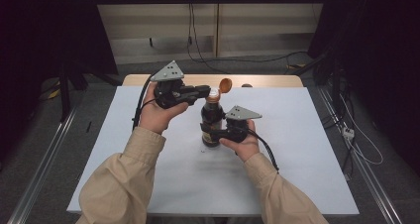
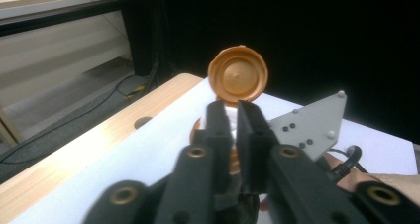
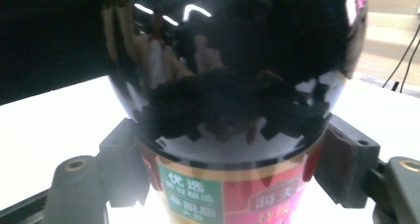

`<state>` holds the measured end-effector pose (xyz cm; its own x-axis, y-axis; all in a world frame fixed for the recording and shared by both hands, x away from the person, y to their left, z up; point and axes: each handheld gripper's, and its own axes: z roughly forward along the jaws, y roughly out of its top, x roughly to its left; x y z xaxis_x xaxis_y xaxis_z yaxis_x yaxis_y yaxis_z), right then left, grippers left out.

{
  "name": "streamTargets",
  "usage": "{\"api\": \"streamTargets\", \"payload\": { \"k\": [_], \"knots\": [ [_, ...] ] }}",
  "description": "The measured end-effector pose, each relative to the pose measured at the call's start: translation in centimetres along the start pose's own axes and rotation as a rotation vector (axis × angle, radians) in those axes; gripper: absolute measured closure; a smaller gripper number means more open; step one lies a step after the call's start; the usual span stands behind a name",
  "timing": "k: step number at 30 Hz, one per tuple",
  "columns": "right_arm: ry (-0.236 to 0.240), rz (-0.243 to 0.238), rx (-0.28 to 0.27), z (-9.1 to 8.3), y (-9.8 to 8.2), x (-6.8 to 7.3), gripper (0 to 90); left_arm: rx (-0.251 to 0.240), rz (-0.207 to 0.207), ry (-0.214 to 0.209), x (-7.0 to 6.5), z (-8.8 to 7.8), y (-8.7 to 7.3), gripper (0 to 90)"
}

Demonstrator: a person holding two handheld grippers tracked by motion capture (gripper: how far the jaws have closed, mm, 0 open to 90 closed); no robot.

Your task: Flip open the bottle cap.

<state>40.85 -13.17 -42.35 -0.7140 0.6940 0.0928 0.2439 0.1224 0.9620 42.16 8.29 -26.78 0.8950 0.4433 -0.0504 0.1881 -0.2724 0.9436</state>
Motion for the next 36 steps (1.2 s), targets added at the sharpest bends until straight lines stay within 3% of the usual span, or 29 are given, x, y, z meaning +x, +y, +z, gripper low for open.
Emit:
{"api": "streamTargets", "payload": {
  "k": [6, 20, 28, 36],
  "knots": [
    [-0.018, 0.005, 0.036, -0.2, -0.1, -0.2, 15.1, 0.001, 0.000, 0.023, 0.1, -0.5, -0.5, 64.0],
    [-0.021, 0.005, 0.049, -1.0, 0.1, -0.4, 12.2, 0.007, -0.032, 0.072, 0.2, -0.9, -1.6, 23.9],
    [-0.020, 0.004, 0.055, -1.4, 0.2, -0.4, 12.0, -0.011, -0.050, 0.095, 0.2, -1.1, -2.2, 12.7],
    [-0.022, 0.013, 0.056, -2.5, 0.2, -0.6, 9.4, -0.016, -0.056, 0.086, 0.2, -1.3, -3.0, 6.4]
  ]
}}
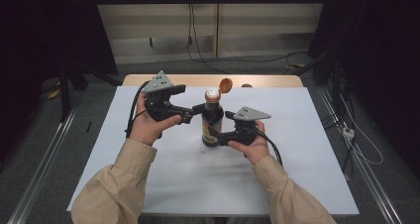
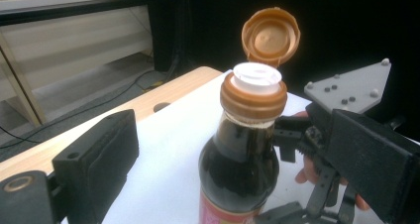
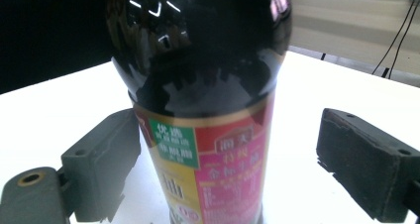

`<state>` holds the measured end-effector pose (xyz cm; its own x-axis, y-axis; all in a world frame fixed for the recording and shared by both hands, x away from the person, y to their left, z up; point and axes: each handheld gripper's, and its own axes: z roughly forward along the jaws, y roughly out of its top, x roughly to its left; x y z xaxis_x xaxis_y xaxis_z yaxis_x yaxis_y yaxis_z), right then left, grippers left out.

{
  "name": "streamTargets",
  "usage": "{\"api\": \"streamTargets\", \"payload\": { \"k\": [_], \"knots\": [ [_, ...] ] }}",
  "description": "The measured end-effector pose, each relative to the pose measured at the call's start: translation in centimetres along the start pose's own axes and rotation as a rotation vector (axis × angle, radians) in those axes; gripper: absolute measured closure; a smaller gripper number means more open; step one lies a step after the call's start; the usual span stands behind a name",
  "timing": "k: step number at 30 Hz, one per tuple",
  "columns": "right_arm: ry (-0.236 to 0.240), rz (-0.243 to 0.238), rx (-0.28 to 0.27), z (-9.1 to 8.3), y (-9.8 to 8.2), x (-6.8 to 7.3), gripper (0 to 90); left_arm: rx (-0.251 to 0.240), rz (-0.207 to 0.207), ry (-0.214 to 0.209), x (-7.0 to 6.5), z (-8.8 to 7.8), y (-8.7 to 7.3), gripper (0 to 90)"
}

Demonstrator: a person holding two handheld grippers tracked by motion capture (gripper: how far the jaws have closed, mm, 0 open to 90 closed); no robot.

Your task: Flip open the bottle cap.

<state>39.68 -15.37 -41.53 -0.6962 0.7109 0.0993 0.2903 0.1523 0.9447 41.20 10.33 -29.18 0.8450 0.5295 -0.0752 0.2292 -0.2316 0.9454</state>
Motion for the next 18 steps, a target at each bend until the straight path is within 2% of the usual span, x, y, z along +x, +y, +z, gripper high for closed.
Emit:
{"api": "streamTargets", "payload": {
  "k": [7, 18],
  "knots": [
    [-0.013, 0.001, 0.002, -1.2, -0.2, -0.4, 9.9, -0.011, 0.004, -0.006, 0.0, -0.1, -1.0, 6.4],
    [-0.030, 0.007, -0.006, -3.7, -0.8, -1.3, 10.5, -0.011, -0.016, 0.001, 0.4, -0.4, -2.9, 6.6]
  ]
}}
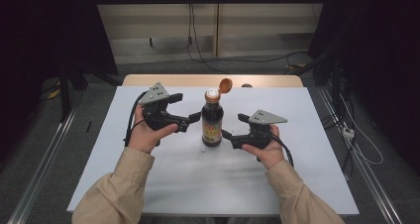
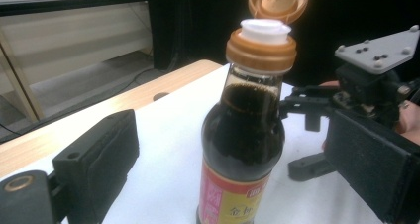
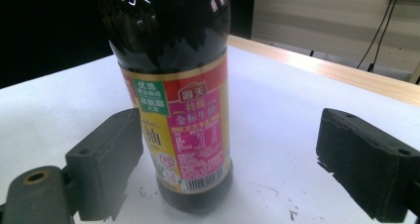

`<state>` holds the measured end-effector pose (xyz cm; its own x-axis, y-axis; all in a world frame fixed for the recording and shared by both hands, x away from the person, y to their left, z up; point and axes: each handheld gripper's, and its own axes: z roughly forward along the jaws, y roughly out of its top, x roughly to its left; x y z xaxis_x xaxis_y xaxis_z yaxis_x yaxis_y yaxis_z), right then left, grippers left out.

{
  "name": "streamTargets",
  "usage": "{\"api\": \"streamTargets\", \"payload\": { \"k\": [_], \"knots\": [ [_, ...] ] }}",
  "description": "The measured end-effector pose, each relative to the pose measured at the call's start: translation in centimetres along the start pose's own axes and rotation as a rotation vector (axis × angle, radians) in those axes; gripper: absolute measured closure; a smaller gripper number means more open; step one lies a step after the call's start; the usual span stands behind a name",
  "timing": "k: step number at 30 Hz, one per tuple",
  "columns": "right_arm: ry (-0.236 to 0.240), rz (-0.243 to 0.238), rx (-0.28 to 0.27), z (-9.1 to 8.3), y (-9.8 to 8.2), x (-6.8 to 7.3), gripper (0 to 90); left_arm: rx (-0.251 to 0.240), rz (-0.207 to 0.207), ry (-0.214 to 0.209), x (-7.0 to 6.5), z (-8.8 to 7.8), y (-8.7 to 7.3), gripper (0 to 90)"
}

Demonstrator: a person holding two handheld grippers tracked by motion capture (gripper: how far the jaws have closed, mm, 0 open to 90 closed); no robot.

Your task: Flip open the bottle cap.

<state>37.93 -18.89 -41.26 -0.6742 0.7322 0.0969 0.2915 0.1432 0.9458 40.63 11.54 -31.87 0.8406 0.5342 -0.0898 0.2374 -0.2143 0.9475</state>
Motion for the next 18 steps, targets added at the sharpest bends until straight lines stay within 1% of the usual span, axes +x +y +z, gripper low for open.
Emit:
{"api": "streamTargets", "payload": {
  "k": [3, 5, 7, 10, 12, 18],
  "knots": [
    [-0.003, -0.021, 0.004, -0.5, 0.0, 0.0, 10.5, -0.005, -0.003, -0.001, 0.1, -0.2, -0.3, 6.6],
    [0.001, -0.022, 0.002, -0.8, 0.0, 0.1, 10.6, -0.005, -0.003, 0.002, 0.1, -0.4, -0.5, 6.7],
    [0.001, -0.031, 0.001, -1.0, -0.1, 0.1, 10.6, -0.004, -0.006, 0.001, 0.1, -0.5, -0.8, 6.7],
    [-0.003, -0.027, 0.001, -1.4, -0.2, 0.1, 10.7, -0.002, -0.010, 0.002, 0.2, -0.7, -1.2, 6.7],
    [-0.007, -0.029, 0.006, -1.5, -0.3, 0.0, 10.8, -0.001, -0.016, 0.003, 0.3, -0.8, -1.5, 6.7],
    [-0.018, -0.042, 0.016, -2.2, -0.7, -0.1, 11.0, 0.002, -0.016, 0.002, 0.4, -1.2, -2.5, 6.6]
  ]
}}
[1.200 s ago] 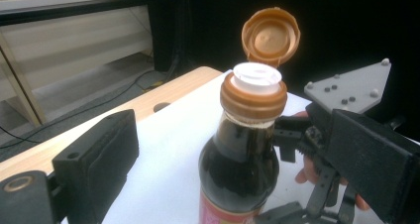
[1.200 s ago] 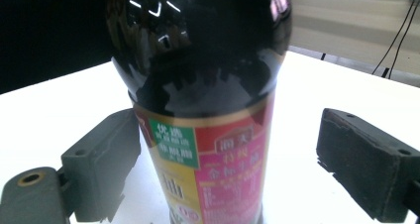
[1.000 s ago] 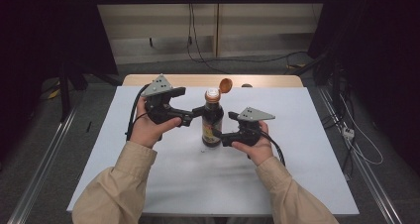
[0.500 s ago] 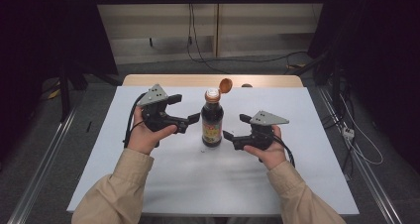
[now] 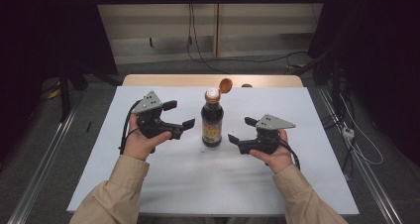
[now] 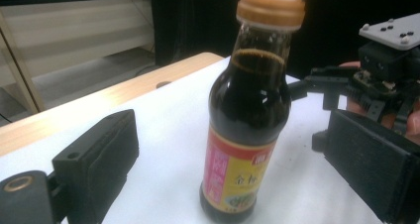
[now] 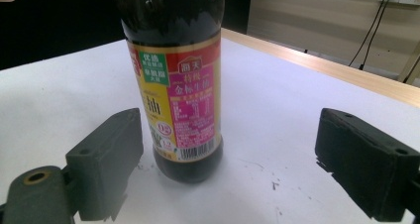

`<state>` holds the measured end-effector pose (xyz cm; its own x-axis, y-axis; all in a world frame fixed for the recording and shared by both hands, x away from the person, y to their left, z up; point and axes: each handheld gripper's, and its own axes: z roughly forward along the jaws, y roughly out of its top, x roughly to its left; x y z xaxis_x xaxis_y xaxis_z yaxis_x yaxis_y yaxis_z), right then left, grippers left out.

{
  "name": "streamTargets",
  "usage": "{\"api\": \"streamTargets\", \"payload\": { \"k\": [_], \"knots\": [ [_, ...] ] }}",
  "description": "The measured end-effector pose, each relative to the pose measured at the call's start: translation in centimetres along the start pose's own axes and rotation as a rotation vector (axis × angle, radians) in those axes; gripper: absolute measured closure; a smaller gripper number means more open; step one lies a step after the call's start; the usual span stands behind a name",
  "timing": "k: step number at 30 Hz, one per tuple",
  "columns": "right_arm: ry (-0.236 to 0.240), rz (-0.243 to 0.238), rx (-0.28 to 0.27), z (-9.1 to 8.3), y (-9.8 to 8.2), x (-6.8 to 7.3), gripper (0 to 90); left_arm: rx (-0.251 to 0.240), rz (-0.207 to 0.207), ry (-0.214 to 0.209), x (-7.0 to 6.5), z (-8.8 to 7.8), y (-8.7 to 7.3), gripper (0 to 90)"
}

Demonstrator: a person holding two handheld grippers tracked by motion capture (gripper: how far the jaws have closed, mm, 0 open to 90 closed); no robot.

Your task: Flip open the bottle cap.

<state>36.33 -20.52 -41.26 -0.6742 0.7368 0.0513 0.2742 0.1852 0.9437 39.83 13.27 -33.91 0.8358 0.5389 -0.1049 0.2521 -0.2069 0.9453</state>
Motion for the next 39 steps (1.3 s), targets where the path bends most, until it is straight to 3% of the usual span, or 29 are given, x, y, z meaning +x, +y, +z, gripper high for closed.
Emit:
{"api": "streamTargets", "payload": {
  "k": [16, 39],
  "knots": [
    [-0.025, -0.003, 0.012, -1.9, -0.9, -0.6, 11.7, 0.015, -0.003, 0.023, 0.5, -1.4, -2.9, 6.4],
    [-0.055, 0.013, 0.028, -4.1, -2.7, -1.6, 12.4, 0.037, -0.052, 0.067, 1.6, -3.5, -6.1, 6.4]
  ]
}}
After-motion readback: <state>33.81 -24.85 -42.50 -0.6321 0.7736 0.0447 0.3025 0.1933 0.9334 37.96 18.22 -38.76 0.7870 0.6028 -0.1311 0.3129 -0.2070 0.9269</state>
